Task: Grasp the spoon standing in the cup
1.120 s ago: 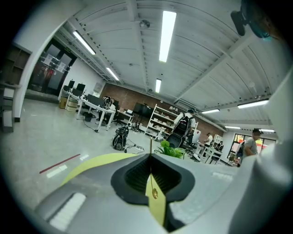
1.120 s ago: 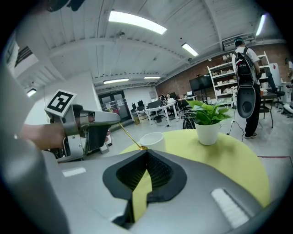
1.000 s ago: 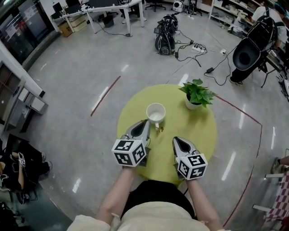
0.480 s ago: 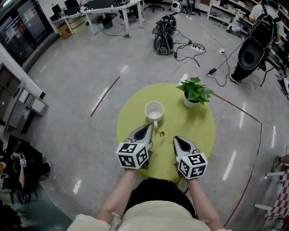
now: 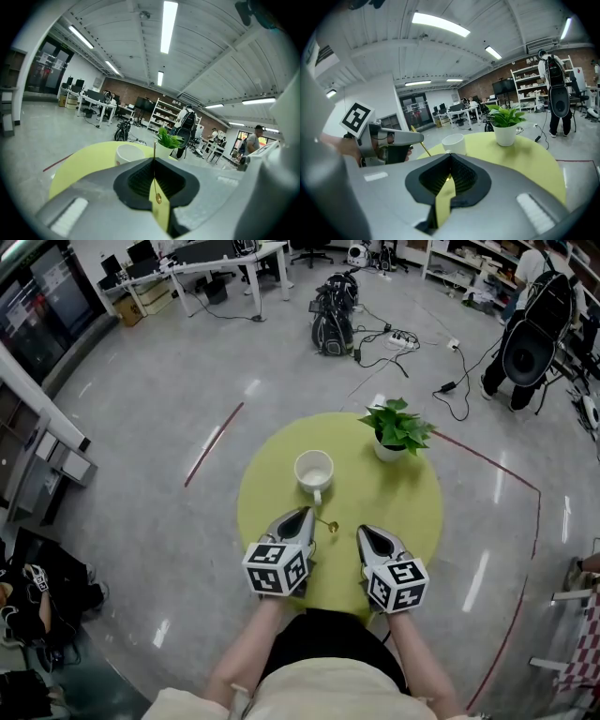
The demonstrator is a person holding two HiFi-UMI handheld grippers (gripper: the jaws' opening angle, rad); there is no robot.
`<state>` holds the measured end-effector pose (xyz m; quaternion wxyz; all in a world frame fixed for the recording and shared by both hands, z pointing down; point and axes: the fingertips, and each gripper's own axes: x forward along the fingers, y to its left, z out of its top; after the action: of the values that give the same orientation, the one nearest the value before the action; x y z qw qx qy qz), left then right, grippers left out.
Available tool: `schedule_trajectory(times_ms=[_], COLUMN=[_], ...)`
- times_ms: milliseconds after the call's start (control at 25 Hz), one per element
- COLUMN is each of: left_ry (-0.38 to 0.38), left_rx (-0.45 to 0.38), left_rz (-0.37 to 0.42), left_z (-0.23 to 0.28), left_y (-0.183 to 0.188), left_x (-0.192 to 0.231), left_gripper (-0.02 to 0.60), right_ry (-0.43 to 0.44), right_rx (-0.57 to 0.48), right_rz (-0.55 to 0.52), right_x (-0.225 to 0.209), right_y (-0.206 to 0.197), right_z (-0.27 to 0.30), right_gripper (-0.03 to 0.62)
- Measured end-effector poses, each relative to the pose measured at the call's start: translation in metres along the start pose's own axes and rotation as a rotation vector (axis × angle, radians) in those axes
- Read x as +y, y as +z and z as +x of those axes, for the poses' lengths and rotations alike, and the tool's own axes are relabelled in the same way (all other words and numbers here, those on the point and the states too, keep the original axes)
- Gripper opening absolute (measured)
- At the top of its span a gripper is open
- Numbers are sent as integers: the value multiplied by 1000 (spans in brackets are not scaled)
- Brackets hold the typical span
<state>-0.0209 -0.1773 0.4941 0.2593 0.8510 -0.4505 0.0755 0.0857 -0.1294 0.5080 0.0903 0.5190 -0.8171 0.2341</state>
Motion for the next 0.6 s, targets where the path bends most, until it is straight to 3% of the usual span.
schedule_trajectory(times_ms=[600], left_ry=[6], left_rx=[36], left_rz=[1], left_z=[-11], left_y=[-23], left_x=[-9], left_gripper=[5], right_ry=[-8], right_rx=[-42], right_rz=[-15], right_x=[0], right_y=[10], right_z=[-16], right_gripper=[0])
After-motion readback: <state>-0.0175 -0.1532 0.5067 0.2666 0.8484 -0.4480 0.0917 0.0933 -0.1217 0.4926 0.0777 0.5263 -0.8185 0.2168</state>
